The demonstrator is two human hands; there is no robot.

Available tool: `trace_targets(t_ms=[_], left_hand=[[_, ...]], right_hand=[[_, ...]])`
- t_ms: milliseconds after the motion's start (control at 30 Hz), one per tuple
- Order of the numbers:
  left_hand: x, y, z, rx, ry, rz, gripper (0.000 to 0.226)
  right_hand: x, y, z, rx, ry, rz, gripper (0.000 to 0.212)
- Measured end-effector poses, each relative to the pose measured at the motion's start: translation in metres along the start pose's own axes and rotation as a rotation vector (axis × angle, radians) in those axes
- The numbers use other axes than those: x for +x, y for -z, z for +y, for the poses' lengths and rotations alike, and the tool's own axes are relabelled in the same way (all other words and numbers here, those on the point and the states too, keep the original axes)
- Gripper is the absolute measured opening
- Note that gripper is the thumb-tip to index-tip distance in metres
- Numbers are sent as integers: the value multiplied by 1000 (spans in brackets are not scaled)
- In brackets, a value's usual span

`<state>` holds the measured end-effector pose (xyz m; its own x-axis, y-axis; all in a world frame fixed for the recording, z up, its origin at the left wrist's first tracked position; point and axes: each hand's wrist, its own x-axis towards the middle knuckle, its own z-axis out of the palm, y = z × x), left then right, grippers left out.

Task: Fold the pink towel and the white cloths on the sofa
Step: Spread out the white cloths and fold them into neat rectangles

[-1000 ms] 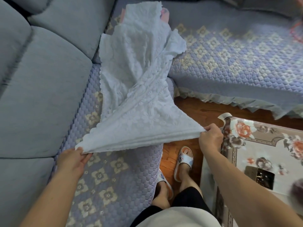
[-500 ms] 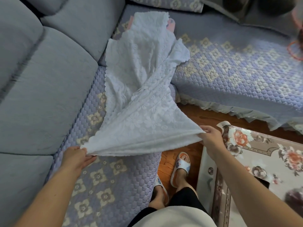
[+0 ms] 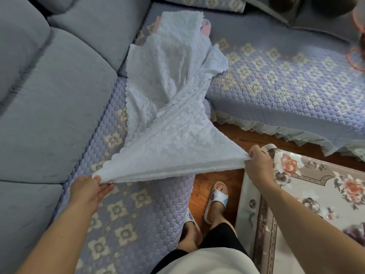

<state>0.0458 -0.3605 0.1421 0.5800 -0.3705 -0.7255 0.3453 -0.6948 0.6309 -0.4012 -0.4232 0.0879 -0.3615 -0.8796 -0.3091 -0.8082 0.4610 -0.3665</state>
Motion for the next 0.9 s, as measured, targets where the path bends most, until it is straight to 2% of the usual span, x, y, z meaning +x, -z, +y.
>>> trace_targets(t_ms=[133,200,267,333,400,467,533,633,700,800,833,900], left_hand=[[1,5,4,-46,20,-17,40],[1,6,6,-56,28,-19,40],[1,5,6,-60,29,-33,39],[1,3,4,-59,33,-47,38],[1,1,0,-58,28,-55,37],[1,1,-4,-58,28,-55,37],[1,3,-7,-67,34,-49,39],[2,9,-6,-79,39,-42,40],[5,13,-4,-91,47,-35,41],[8,15,0,-107,45,-19,40],[8,15,1,-112,42,-20,40],[7,13,3,-121,35,-15,40]], right_hand=[[3,8,3,280,-95,-163,20],[0,8,6,426,-221,-187,22],[-3,6,6,581,-414,-132,25],[-5,5,4,535,-524,16,25],[-12,6,-2,311,-450,146,24],[-18,6,-5,211,-322,213,18],[-20,6,-3,153,-239,187,18],[-15,10,0,149,-196,54,17],[-14,15,0,307,-232,-78,12],[-18,28,-3,958,-375,-310,14],[-20,30,-3,1117,-417,-339,16],[-19,27,-2,1139,-480,-279,16]])
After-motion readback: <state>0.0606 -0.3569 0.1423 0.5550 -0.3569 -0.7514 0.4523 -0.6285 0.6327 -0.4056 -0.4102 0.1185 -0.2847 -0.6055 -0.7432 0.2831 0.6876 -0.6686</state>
